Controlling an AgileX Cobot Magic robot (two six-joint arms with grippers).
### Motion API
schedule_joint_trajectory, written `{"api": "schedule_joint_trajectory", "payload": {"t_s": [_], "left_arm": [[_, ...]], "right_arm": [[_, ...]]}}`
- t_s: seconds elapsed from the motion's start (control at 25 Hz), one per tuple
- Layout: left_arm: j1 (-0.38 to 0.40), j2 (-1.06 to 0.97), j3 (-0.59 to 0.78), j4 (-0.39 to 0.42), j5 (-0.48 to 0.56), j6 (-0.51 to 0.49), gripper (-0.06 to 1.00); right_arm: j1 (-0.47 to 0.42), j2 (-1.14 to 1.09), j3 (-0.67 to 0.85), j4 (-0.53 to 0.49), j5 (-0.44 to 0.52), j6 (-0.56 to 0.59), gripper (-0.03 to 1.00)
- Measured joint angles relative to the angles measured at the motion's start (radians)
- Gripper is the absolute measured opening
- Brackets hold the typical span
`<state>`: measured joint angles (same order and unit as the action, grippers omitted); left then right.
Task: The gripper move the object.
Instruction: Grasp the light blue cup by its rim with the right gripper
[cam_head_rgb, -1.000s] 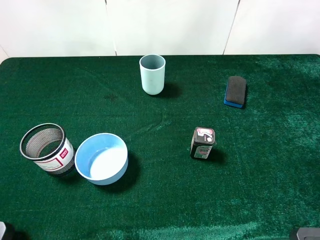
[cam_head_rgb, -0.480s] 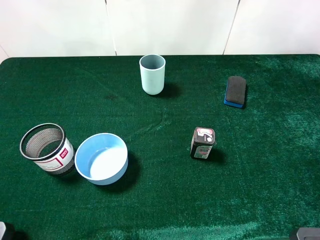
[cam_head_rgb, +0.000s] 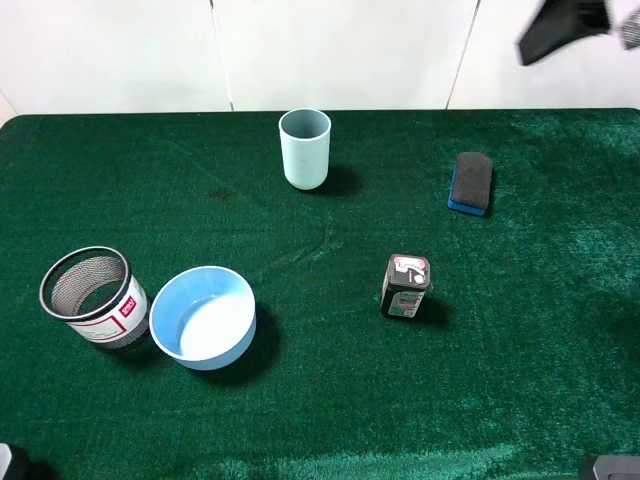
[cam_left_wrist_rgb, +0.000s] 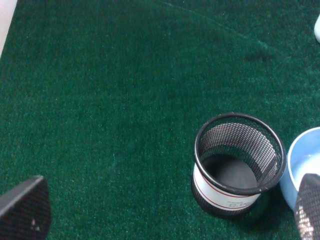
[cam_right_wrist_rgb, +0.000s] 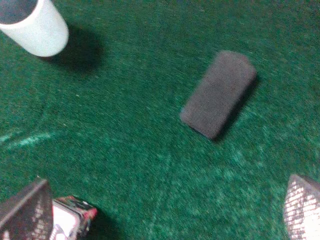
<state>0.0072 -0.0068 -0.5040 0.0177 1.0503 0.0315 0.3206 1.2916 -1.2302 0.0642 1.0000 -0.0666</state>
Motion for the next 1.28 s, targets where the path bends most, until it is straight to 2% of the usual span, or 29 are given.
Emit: {"api": "schedule_joint_trajectory", "payload": {"t_s": [0.48, 0.8, 1.28], "left_arm": [[0.0, 0.0, 0.0, 0.0, 0.0, 0.0, 0.99], [0.0, 0.0, 0.0, 0.0, 0.0, 0.0, 0.99], [0.0, 0.0, 0.0, 0.0, 0.0, 0.0, 0.99]], "right_arm": [[0.103, 0.326, -0.308, -0.002, 0.001, 0.075, 0.69], [0.118, 0.511, -0.487, 0.024, 0.038, 0.098, 0.69], [0.129, 0.7, -0.593, 0.103, 0.028, 0.103, 0.69]]}}
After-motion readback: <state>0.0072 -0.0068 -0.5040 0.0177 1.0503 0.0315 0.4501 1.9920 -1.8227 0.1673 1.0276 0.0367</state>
